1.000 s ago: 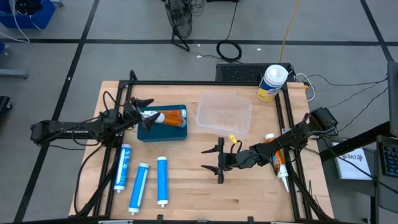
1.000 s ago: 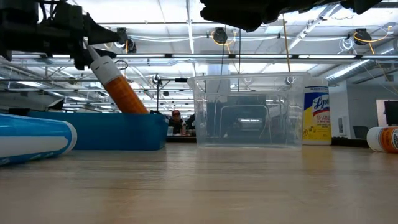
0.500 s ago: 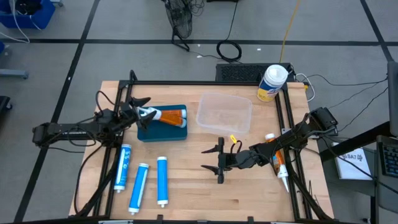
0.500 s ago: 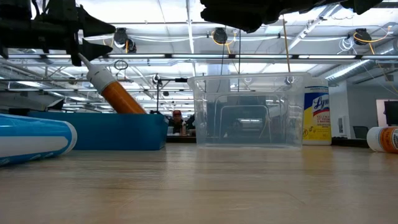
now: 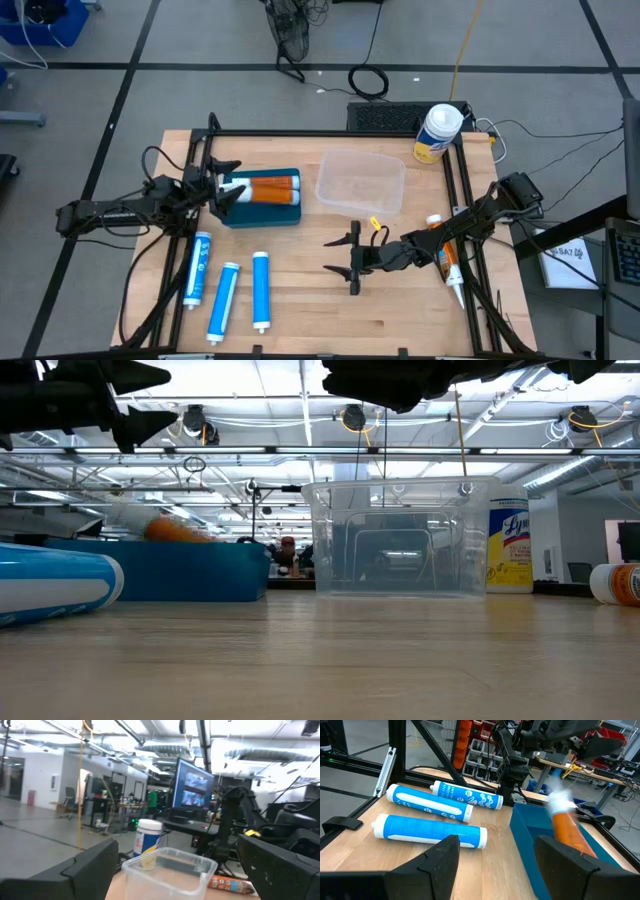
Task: Pick & place silicon tubes, Sealant and Lysol wipes
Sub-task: Put the right orange sealant into the blue bin, then put the orange sealant into the transparent bin
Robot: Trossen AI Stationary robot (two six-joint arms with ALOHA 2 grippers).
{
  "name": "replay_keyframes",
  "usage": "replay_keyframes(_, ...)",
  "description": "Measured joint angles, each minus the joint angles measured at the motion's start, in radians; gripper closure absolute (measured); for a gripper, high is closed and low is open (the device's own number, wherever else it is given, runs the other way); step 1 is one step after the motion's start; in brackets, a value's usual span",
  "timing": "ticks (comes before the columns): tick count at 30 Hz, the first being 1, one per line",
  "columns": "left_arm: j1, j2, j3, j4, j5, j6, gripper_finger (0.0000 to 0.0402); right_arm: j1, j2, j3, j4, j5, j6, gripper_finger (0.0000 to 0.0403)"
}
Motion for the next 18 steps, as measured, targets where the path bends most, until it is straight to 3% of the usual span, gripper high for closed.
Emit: replay_keyframes(18, 0.001, -0.032, 0.0, -0.033, 0.023, -0.001, 0.0004, 0.0, 0.0, 0.0, -0.003, 0.0, 0.0, 0.0165)
